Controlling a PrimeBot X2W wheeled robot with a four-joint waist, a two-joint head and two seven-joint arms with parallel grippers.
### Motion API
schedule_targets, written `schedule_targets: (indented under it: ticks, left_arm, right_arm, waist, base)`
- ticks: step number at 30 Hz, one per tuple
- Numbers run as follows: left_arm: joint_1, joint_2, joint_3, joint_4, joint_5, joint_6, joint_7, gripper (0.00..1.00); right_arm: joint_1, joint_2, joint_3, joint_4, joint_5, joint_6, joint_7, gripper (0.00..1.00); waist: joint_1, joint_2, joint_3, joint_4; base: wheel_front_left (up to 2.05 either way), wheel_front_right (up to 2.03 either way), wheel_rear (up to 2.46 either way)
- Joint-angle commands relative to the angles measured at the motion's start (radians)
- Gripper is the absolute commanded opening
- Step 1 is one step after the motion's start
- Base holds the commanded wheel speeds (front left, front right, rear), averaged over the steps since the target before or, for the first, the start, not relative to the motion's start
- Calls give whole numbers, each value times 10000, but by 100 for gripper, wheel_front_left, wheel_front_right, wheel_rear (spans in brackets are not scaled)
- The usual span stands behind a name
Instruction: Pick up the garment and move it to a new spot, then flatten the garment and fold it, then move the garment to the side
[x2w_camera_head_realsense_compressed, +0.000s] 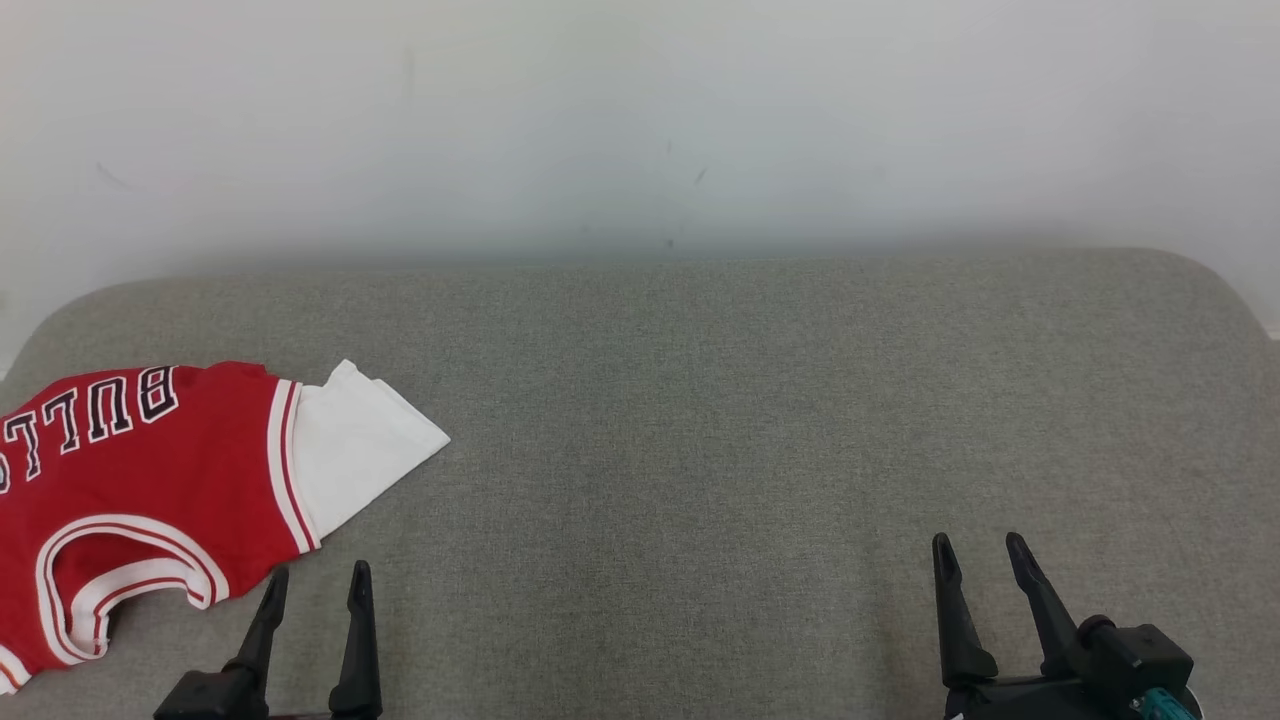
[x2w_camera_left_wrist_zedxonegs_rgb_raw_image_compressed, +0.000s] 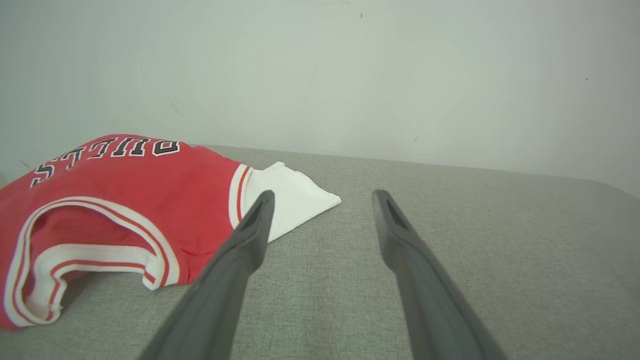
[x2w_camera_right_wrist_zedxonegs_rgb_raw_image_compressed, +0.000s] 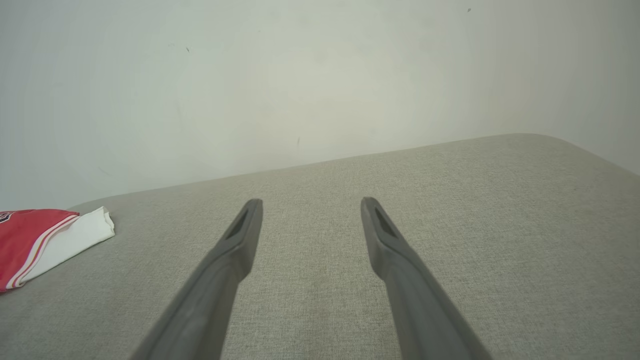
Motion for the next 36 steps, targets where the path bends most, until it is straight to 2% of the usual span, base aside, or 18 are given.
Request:
schedule_targets:
  ticks: [1,21,36]
  left_arm:
    - [121,37,7,-47,251,-77,-70,100]
    - [252,118,-37,73,1132,-242,-408,100]
    - [205,93,57,145,816,-245,-403,100]
  right_arm:
    - [115,-16,-23,-77,-220,31,-92,100]
    - [338,-15,-83,-88,-1238,38,-436,100]
    - [290,-15,-171,-25,-872,37,-420,100]
  waist:
    - [1,0,1,-4]
    - [1,0,14,-23]
    - [1,0,64,-39]
  base:
    - [0,0,0]
    - [0,0,0]
    - [0,0,0]
